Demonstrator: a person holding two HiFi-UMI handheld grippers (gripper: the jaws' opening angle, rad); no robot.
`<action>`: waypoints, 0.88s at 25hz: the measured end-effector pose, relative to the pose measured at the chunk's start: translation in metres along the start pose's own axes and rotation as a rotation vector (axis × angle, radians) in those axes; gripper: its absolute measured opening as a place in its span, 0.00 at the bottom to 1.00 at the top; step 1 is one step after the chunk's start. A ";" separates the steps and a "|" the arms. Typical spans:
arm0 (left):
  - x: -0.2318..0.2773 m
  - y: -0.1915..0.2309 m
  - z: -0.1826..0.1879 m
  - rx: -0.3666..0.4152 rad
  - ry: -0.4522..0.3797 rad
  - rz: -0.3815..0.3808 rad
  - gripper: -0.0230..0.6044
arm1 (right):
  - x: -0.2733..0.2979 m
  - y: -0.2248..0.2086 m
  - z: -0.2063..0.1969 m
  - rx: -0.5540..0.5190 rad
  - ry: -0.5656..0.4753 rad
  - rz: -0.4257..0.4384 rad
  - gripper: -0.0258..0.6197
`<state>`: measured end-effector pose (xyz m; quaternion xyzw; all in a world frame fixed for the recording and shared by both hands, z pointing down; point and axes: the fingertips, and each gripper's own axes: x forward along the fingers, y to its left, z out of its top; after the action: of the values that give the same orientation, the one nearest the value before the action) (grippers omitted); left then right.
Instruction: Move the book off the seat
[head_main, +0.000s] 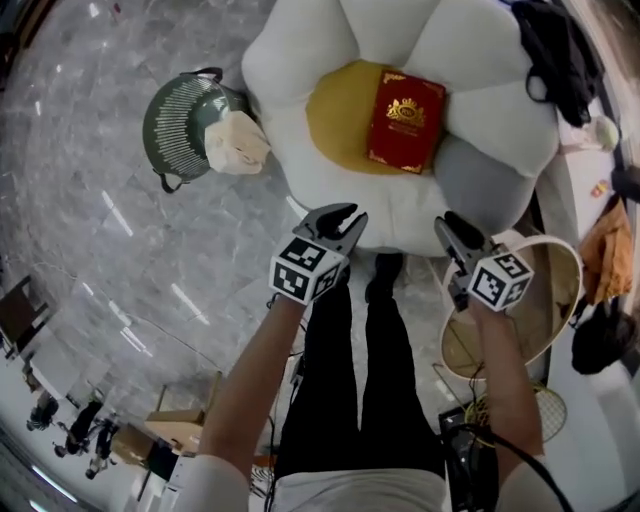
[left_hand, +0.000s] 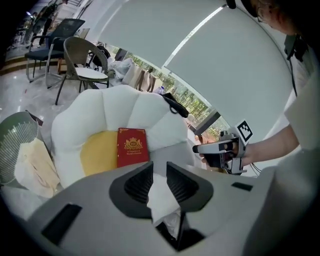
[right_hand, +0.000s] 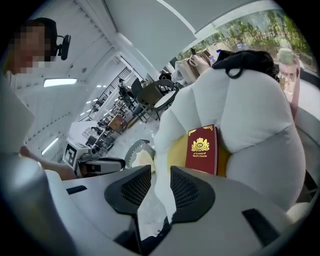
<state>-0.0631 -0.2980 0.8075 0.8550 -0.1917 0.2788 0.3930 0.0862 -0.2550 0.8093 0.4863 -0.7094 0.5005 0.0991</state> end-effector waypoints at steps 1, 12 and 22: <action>0.009 0.008 -0.003 -0.004 0.000 0.000 0.17 | 0.009 -0.010 -0.003 -0.001 0.004 -0.001 0.25; 0.100 0.082 -0.044 -0.005 0.037 0.008 0.23 | 0.087 -0.102 -0.044 -0.035 0.055 -0.065 0.29; 0.168 0.126 -0.073 -0.006 0.093 0.017 0.32 | 0.147 -0.151 -0.068 -0.051 0.076 -0.115 0.35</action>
<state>-0.0265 -0.3367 1.0232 0.8383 -0.1811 0.3210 0.4017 0.1070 -0.2909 1.0263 0.5040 -0.6887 0.4938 0.1669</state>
